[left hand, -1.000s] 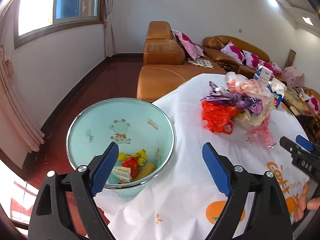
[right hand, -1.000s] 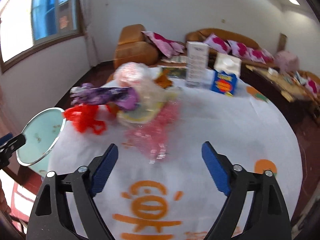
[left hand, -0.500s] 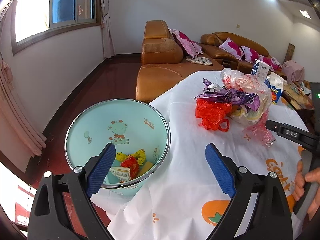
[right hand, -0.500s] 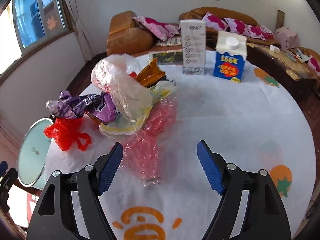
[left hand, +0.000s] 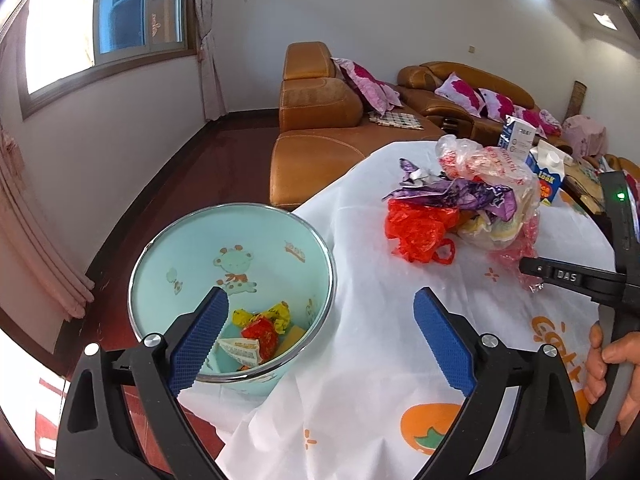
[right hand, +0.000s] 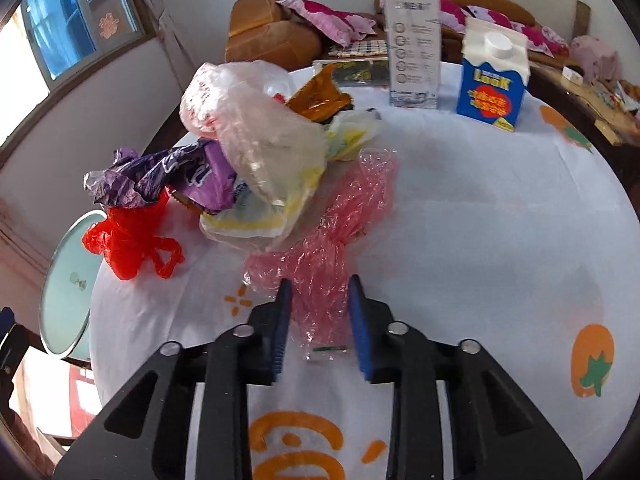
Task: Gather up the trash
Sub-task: 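Grasp the pink plastic wrap with the right gripper and lift it, then grasp the purple wrapper with the left gripper while the right holds the pink wrap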
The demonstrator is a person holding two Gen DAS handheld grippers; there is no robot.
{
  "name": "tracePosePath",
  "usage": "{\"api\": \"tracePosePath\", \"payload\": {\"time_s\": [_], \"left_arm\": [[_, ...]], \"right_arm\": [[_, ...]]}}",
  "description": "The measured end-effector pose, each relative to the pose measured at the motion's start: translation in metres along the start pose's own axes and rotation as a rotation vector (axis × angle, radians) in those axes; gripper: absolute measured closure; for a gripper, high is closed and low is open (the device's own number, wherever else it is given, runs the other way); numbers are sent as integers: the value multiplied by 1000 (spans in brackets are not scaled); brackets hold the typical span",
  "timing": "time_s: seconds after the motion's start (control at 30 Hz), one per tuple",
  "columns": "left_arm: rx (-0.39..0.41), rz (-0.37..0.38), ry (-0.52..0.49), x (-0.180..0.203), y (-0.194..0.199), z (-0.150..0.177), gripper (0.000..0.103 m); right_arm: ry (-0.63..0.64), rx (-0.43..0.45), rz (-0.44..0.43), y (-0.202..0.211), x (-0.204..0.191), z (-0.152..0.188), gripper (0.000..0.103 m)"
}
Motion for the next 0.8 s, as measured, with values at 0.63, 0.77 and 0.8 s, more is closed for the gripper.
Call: {"api": "tracePosePath", "payload": {"time_s": [0.63, 0.77, 0.8], "left_arm": [[147, 103, -309, 89, -27, -70, 10], [148, 146, -444, 114, -50, -77, 10], [138, 148, -464, 119, -57, -77, 10]], "right_arm": [[95, 169, 224, 73, 82, 8, 78], [61, 174, 207, 72, 85, 7, 78], [58, 173, 206, 71, 86, 6, 78]]}}
Point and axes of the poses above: each gripper's, at about its wrist camera, not at the fingertips, and y roughly against the way its jaws point, x to its right, z to its underside, the point moved 4 cm from there along -y, roughly the way its jaws point, and after that the axes turned 1 degree about -x, right-handed, at the moved point
